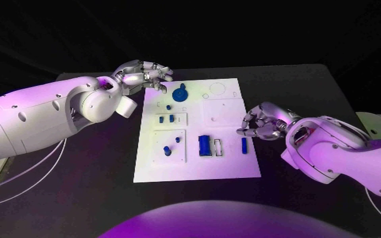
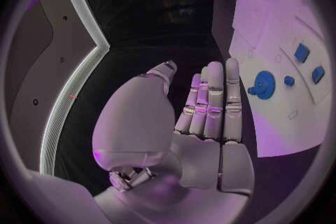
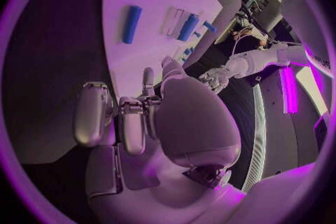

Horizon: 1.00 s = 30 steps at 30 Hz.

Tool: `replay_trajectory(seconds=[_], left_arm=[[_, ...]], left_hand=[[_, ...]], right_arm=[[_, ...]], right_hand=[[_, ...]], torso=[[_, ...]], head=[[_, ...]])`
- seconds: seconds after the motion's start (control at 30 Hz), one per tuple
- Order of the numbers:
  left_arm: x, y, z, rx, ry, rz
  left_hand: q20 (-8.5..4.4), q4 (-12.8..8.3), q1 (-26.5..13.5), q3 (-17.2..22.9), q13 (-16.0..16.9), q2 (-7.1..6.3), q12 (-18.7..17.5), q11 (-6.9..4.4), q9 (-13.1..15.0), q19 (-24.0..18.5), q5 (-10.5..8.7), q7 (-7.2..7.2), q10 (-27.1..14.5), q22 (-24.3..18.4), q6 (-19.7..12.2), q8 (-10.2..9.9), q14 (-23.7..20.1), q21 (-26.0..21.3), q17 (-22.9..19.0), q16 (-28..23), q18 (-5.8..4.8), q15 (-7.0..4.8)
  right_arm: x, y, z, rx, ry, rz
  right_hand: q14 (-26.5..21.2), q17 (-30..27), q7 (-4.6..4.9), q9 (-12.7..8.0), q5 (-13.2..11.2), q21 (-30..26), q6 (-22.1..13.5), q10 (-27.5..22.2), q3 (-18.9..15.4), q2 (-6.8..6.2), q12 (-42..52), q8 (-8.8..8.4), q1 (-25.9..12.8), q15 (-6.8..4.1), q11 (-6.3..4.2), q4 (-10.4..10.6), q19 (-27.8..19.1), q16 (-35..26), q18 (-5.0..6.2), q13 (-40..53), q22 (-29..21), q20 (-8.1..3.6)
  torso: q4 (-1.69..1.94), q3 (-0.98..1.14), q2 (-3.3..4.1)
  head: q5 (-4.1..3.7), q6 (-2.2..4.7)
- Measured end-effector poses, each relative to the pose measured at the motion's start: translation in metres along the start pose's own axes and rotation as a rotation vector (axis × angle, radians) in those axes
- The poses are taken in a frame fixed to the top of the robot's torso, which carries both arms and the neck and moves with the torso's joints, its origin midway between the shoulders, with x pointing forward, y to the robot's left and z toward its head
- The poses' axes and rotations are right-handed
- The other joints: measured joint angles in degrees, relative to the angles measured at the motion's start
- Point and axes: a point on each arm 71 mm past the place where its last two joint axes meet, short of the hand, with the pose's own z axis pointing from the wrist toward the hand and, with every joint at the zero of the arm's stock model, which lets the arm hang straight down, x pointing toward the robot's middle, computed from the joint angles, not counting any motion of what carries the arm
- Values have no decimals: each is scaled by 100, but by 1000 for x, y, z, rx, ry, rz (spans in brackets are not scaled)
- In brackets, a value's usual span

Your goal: Assemble the parts on the task board

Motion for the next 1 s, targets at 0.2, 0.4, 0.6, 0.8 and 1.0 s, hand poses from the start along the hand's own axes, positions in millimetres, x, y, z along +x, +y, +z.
replay_trajectory(seconds=[0.2, 0.4, 0.6, 0.8, 1.0], left_arm=[[1, 0, 0, 3, 2, 0], [1, 0, 0, 4, 2, 0], [0, 0, 0, 3, 1, 0], [-1, 0, -1, 3, -1, 0], [-1, 0, -1, 1, -2, 0]], left_hand=[[0, 0, 0, 0, 0, 0, 0, 0, 0, 0, 0, 0, 0, 0, 0, 0, 0, 0, 0, 0, 0, 0], [0, 0, 0, 0, -1, 0, 0, 0, -1, 0, 0, 0, 0, 0, 0, 0, 0, 0, 0, 0, 0, 0], [0, 0, 0, 0, 7, 0, 0, 0, -1, 0, 0, 0, 0, 0, 0, 0, 0, 0, 0, 0, 0, 0], [0, 0, 0, 0, 7, 0, 0, 0, 2, 0, 0, 0, 0, 1, 0, 0, 0, 0, 0, 0, 0, 0], [0, 16, 0, -15, 6, 0, 0, 0, 3, 0, 0, 0, 0, 1, 0, 0, 0, 0, 0, 0, 0, 0]], right_arm=[[0, -21, -9, 47, -9, -18], [12, -27, -14, 65, 10, -35], [25, -27, -12, 73, 27, -51], [35, -25, -9, 77, 42, -60], [39, -24, -7, 81, 46, -72]], right_hand=[[-1, 0, 0, -42, -34, -28, 0, 2, -17, -31, -80, -33, -31, 41, 2, 17, 0, 0, 0, 0, 0, 0], [-1, 0, 3, -88, -80, -76, 61, 2, -90, -73, -112, -56, -110, 41, 2, 23, 0, 0, 1, -1, -1, 43], [-1, 0, -10, -124, -103, -110, 142, 2, -146, -81, -132, -64, -238, 41, 2, 25, 0, 0, 1, -1, -1, 43], [-1, 0, 7, -133, -126, -110, 159, 2, -192, -82, -132, -78, -282, 41, 2, 16, 0, 0, 1, -2, -1, 43], [-1, 0, -9, -133, -180, -110, 198, 2, -208, -104, -132, -78, -304, 41, 2, 31, 0, 0, 1, -2, -2, 43]], torso=[[-4, 2, 0], [-4, 3, 0], [7, 4, 3], [12, 2, 4], [13, -1, 4]], head=[[-40, 0], [-57, 0], [-65, 0], [-68, 0], [-55, 0]])
